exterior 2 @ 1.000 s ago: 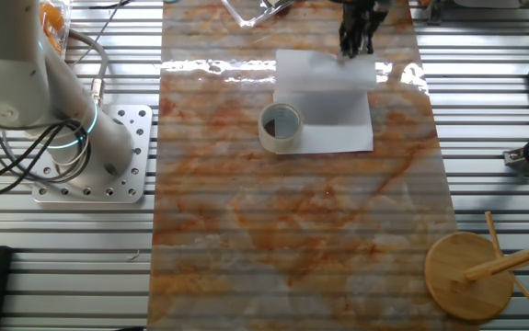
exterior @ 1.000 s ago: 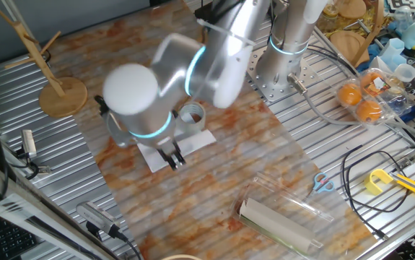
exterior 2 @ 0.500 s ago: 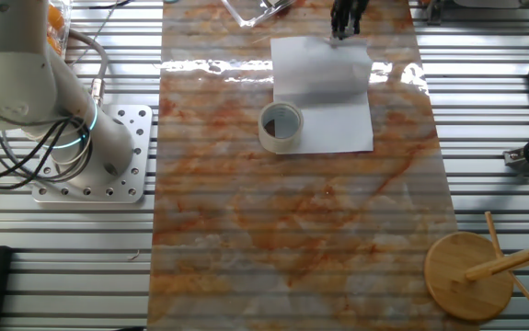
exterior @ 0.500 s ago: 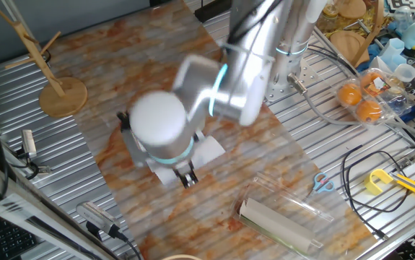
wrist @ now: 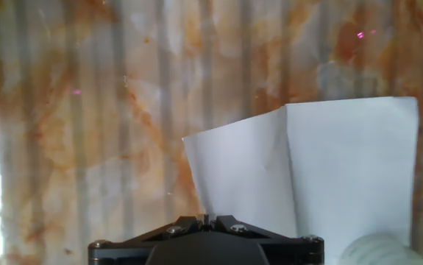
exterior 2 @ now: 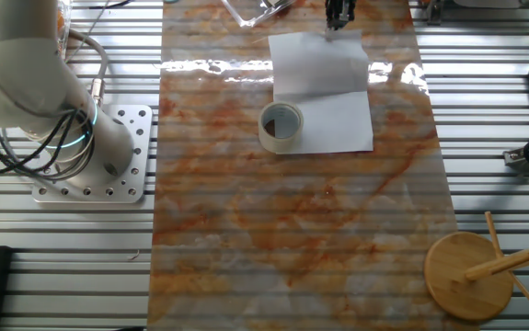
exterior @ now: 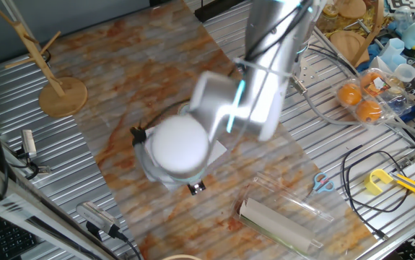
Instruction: Unfold a piece of paper
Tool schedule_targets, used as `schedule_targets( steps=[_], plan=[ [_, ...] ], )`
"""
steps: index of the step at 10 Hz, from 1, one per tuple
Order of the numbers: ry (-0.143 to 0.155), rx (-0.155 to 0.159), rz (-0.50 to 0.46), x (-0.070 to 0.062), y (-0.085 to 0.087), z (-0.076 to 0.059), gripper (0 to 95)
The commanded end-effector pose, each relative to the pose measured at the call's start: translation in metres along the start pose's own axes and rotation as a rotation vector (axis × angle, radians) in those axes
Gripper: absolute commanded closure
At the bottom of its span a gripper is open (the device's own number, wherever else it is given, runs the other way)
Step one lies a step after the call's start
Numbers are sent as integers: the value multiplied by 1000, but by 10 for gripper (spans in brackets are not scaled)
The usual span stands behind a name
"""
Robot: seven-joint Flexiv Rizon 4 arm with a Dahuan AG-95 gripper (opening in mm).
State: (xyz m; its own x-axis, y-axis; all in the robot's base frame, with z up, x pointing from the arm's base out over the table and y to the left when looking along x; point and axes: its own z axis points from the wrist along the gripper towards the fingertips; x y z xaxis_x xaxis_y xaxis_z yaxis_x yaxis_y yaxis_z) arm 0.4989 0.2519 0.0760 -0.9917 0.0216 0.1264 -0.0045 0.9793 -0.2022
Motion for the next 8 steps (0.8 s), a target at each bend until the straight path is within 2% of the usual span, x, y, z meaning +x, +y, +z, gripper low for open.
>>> schedule_targets(
  steps=[1,2,5,6,7,8],
  plan=[
    [1,34,-8,-1,1,0,950],
    [0,64,-16,-1,1,0,950],
    [-6,89,-110,-1,1,0,950],
    [-8,112,-132,-1,1,0,950],
    [-3,163,-151,-1,1,0,950],
    [-5,168,-150,-1,1,0,950]
  ],
)
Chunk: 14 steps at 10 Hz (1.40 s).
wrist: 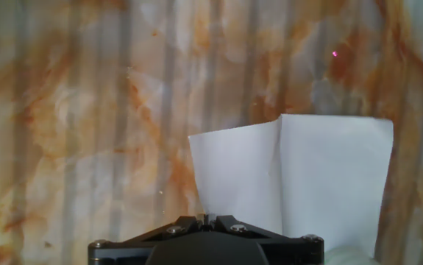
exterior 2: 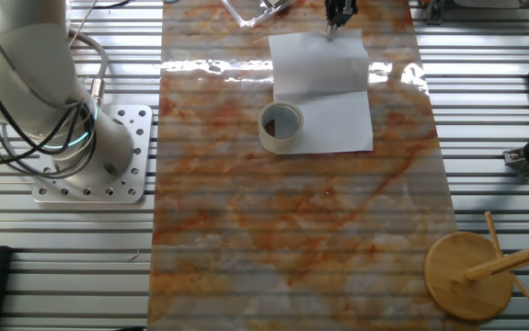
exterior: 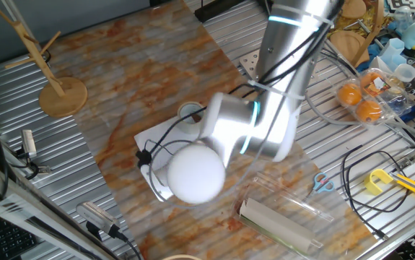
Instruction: Unfold a piece of paper
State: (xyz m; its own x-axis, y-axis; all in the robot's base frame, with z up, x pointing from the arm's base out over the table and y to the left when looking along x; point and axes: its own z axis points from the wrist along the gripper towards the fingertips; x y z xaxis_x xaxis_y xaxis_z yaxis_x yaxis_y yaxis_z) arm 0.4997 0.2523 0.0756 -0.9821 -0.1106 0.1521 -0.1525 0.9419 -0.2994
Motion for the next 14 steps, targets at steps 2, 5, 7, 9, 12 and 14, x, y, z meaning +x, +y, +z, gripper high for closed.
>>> schedule_targets(
  steps=[2,5,7,9,12,14],
  plan=[
    [-1,41,25,-1,12,-1,950],
    [-2,41,60,0,33,-2,950],
    [-1,44,64,0,37,-2,950],
    [-6,53,69,-1,39,6,950],
    [-17,63,80,-3,42,18,950],
    [-20,63,84,-3,42,19,950]
  ],
)
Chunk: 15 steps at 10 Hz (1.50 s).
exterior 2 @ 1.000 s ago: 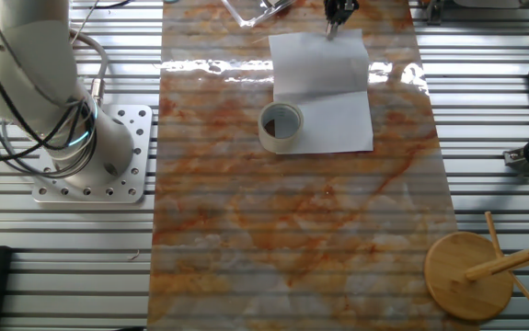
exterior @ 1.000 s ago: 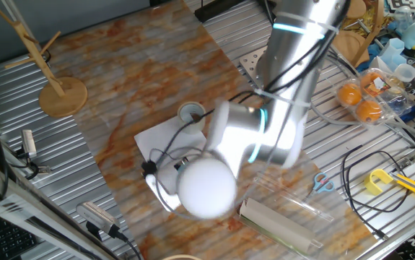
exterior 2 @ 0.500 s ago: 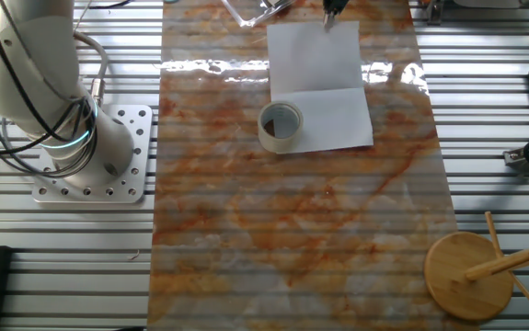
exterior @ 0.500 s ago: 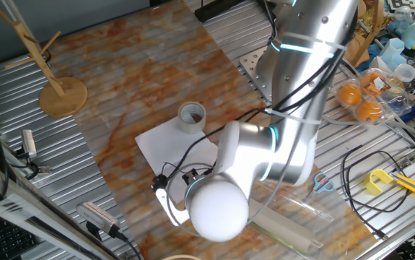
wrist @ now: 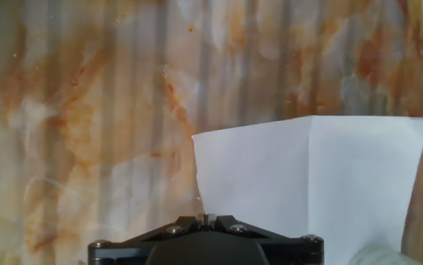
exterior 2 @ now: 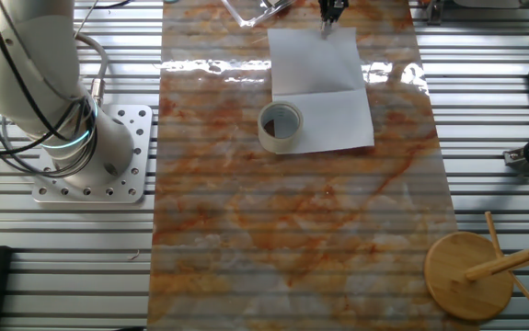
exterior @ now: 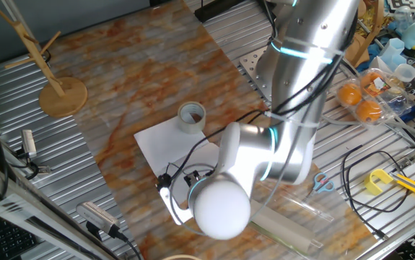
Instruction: Unfold a piece of paper
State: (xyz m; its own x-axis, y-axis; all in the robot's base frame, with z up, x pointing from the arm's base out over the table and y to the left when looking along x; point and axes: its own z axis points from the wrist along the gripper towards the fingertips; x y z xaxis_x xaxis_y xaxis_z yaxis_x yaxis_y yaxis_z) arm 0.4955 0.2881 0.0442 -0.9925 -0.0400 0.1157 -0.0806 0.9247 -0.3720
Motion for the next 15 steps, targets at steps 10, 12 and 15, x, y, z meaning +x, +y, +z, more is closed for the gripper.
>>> schedule_targets(
  steps=[10,12,15],
  plan=[
    [-3,-20,22,2,1,4,760],
    [0,-46,37,2,5,3,760],
    [24,-68,43,3,6,4,760]
  ],
)
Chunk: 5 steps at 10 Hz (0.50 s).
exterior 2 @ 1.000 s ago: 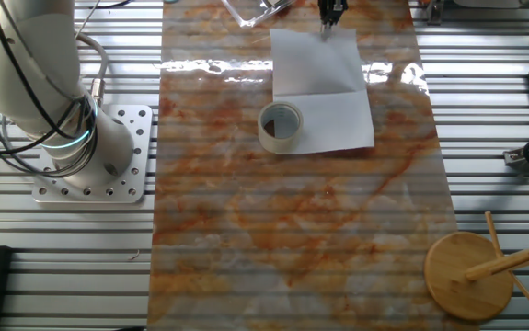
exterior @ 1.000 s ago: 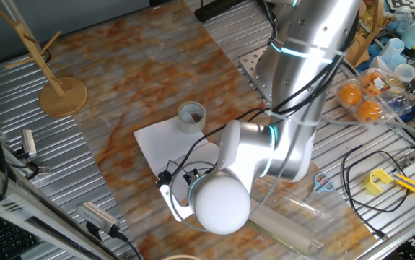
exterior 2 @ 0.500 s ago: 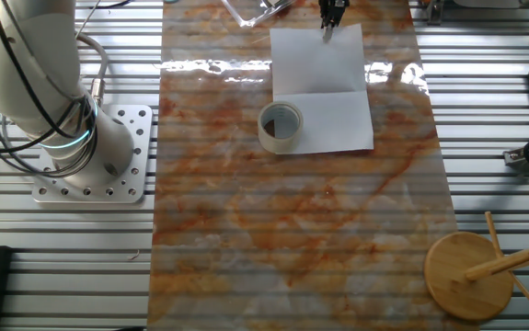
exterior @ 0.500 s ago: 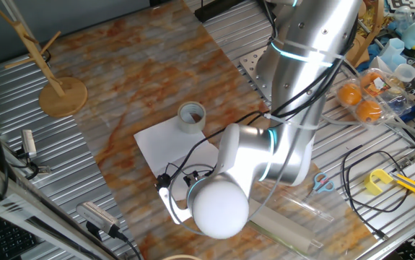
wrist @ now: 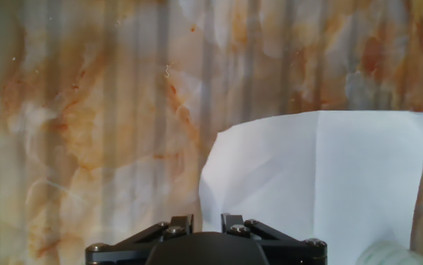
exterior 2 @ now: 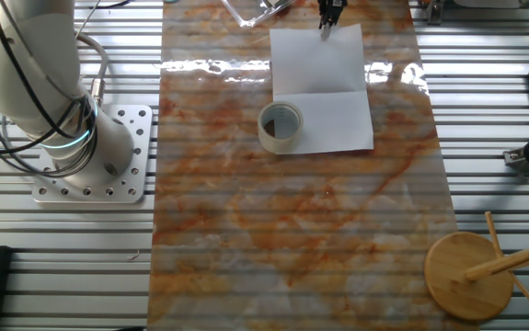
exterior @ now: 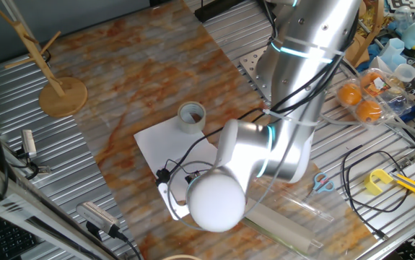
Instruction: Unfold a piece of paper
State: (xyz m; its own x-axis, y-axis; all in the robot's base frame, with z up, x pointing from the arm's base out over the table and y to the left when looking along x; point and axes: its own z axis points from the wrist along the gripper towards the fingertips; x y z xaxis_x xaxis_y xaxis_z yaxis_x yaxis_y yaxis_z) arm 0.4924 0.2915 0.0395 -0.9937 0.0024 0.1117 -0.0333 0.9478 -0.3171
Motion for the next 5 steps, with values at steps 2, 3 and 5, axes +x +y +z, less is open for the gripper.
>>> schedule_targets(
  steps=[2,3,5],
  plan=[
    [16,-27,9,1,1,2,760],
    [16,-35,11,1,1,2,760],
    [13,-115,37,1,1,2,760]
  ],
)
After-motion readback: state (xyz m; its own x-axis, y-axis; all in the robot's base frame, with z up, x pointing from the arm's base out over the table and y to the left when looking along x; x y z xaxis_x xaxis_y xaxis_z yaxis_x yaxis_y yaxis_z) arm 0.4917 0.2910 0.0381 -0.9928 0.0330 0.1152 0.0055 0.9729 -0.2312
